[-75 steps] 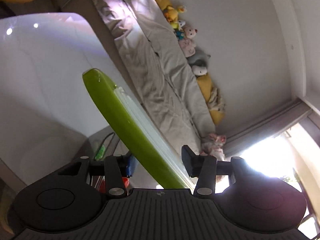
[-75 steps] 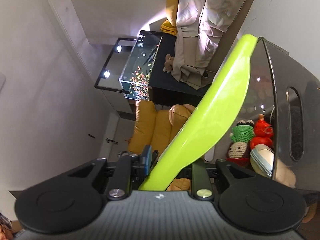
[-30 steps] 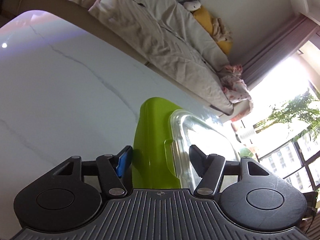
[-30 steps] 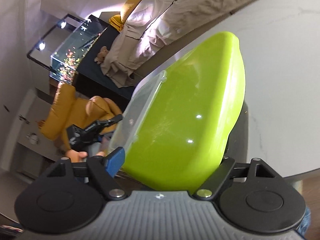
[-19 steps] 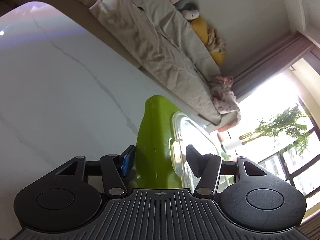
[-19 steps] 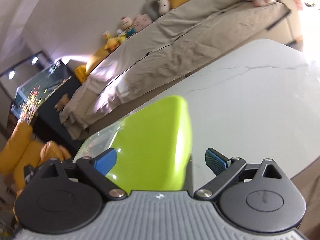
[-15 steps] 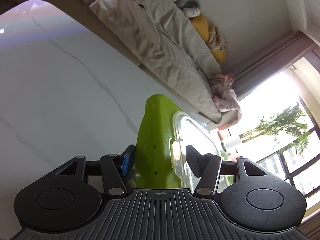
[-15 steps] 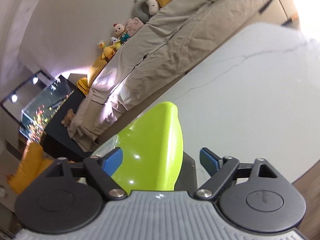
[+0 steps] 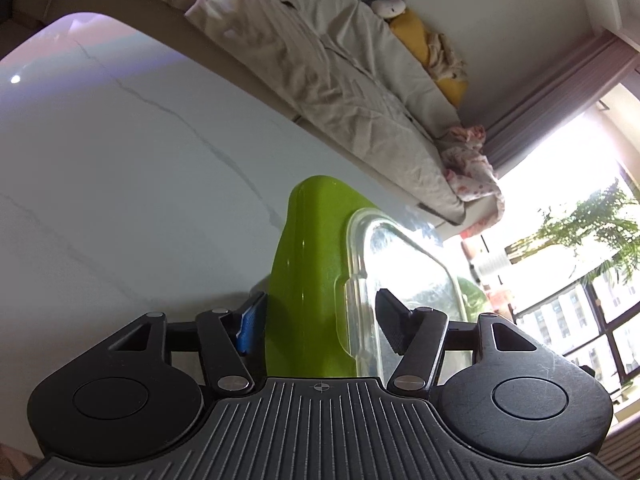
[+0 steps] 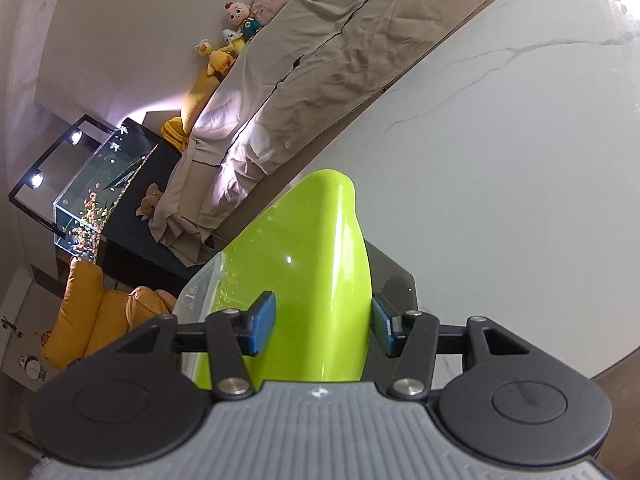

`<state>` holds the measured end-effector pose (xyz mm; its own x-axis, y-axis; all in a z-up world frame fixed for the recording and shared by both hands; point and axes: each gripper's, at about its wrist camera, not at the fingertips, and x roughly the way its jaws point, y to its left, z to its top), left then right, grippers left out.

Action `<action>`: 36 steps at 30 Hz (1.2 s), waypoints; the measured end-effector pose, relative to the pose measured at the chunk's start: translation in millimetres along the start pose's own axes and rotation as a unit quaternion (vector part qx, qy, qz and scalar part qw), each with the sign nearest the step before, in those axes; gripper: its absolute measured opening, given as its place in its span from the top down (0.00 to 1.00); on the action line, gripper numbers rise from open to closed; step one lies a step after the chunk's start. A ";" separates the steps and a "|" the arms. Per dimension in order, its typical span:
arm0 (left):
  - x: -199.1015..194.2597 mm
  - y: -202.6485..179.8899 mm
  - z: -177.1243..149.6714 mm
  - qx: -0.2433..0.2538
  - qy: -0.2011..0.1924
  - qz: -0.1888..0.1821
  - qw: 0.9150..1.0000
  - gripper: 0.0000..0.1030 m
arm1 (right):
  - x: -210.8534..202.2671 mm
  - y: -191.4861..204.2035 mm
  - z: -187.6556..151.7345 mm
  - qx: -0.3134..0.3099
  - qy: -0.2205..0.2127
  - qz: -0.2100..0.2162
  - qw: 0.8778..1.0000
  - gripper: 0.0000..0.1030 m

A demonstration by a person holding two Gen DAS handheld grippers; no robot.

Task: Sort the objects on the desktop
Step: 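Carry the green lid over the clear box with both tools, then lower the green lid onto the clear box and open both tools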

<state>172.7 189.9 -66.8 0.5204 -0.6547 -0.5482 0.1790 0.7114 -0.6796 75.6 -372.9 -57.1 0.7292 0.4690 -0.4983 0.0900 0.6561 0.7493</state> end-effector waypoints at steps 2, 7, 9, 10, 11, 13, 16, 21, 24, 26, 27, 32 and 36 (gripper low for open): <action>-0.6 -5.7 -4.9 0.009 0.000 0.010 1.000 0.37 | -4.2 -1.2 -1.2 0.001 0.002 -0.003 1.000 0.48; 7.4 -16.3 -1.0 0.018 -0.001 0.035 0.999 0.30 | 5.0 -4.3 2.6 0.010 0.002 -0.007 1.000 0.47; 11.5 -16.4 3.2 0.013 0.004 0.039 0.999 0.28 | 10.2 -4.8 4.6 0.014 0.005 -0.010 1.000 0.45; 10.4 -15.6 4.6 0.008 0.002 0.043 0.999 0.25 | 11.7 -4.6 4.9 0.015 0.006 -0.014 1.000 0.43; 6.5 -14.9 5.4 0.003 -0.002 0.051 0.999 0.24 | 9.7 -4.2 4.6 0.016 -0.005 -0.022 1.000 0.39; -6.4 -13.7 5.7 -0.006 -0.018 0.067 0.998 0.16 | -1.3 -3.9 4.6 0.025 -0.034 -0.027 0.999 0.20; -40.0 -19.4 1.1 -0.021 -0.058 0.080 0.995 0.11 | -28.8 4.5 2.4 0.019 -0.074 -0.034 0.997 0.19; -94.7 -70.8 -30.9 -0.004 -0.119 0.112 0.987 0.07 | -72.0 59.6 -21.3 -0.079 -0.109 -0.076 0.988 0.09; -101.4 -109.7 -62.5 0.014 -0.101 0.149 0.983 0.06 | -83.7 88.9 -44.4 -0.114 -0.099 -0.052 0.987 0.04; -101.5 -134.7 -85.8 0.036 -0.082 0.164 0.982 0.06 | -88.0 108.5 -64.0 -0.140 -0.082 -0.041 0.986 0.02; -102.3 -145.7 -97.9 0.047 -0.076 0.165 0.982 0.05 | -88.9 116.7 -73.3 -0.153 -0.072 -0.039 0.985 0.01; -94.5 -182.5 -148.2 0.075 -0.034 0.217 0.973 0.00 | -88.7 147.7 -118.9 -0.196 -0.016 -0.043 0.979 0.00; -75.2 -198.2 -178.3 0.110 0.004 0.267 0.957 0.00 | -78.0 163.5 -150.7 -0.219 0.007 -0.105 0.970 0.00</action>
<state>-50.8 52.6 22.3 0.5813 -0.1833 -0.7928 0.0613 0.9814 -0.1819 -68.8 -213.1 38.5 0.7164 0.3029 -0.6285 -0.0631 0.9253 0.3741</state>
